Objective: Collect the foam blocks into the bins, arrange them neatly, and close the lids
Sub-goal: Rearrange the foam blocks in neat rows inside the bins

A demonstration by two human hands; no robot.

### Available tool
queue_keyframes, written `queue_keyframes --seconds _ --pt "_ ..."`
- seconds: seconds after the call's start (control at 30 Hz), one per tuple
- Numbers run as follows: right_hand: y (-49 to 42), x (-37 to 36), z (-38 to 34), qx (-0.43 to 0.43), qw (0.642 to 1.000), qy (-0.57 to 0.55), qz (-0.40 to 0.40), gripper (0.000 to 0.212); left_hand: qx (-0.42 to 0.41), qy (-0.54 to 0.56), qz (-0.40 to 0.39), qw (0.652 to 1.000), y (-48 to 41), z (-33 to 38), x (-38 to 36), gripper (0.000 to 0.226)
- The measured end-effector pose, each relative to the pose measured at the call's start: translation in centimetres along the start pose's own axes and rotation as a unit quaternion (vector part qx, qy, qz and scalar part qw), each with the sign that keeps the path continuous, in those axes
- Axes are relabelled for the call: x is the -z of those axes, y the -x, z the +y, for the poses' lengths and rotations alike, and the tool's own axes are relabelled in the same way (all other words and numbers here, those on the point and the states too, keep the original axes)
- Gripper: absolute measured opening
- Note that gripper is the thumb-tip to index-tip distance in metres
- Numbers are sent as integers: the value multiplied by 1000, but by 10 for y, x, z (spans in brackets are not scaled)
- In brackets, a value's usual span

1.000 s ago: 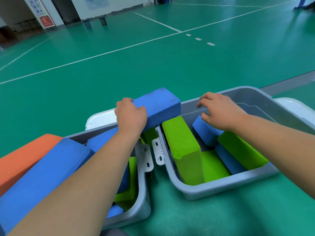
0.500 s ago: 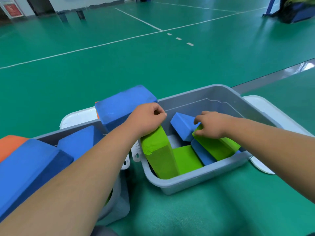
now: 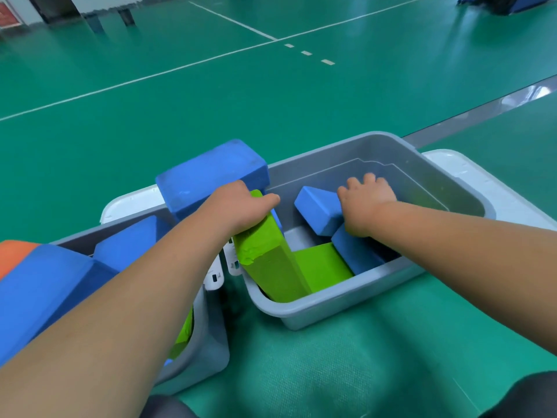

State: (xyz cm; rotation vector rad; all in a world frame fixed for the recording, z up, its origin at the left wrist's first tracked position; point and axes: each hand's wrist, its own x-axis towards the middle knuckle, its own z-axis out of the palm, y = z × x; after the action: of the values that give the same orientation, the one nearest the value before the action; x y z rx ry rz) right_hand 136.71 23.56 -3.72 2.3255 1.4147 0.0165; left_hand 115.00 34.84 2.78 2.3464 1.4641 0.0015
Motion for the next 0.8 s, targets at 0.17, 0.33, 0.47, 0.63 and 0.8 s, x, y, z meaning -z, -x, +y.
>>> queue_keyframes --seconds 0.17,0.33,0.47,0.63,0.8 --pt "-14 13 29 -93 990 90 58 60 -2 6 -17 1000 2 0 0 55" --pt "-17 -2 23 70 993 6 97 39 -8 8 -22 1000 4 -1 0 51" --pt "-6 -12 -21 229 965 -127 -30 32 -9 19 -12 1000 3 -4 1 47" --pt "-18 -44 -62 240 955 -127 -122 60 -5 21 20 1000 7 -3 0 44" --pt "-34 -62 -74 235 950 -89 -185 87 -2 28 67 997 19 5 17 41"
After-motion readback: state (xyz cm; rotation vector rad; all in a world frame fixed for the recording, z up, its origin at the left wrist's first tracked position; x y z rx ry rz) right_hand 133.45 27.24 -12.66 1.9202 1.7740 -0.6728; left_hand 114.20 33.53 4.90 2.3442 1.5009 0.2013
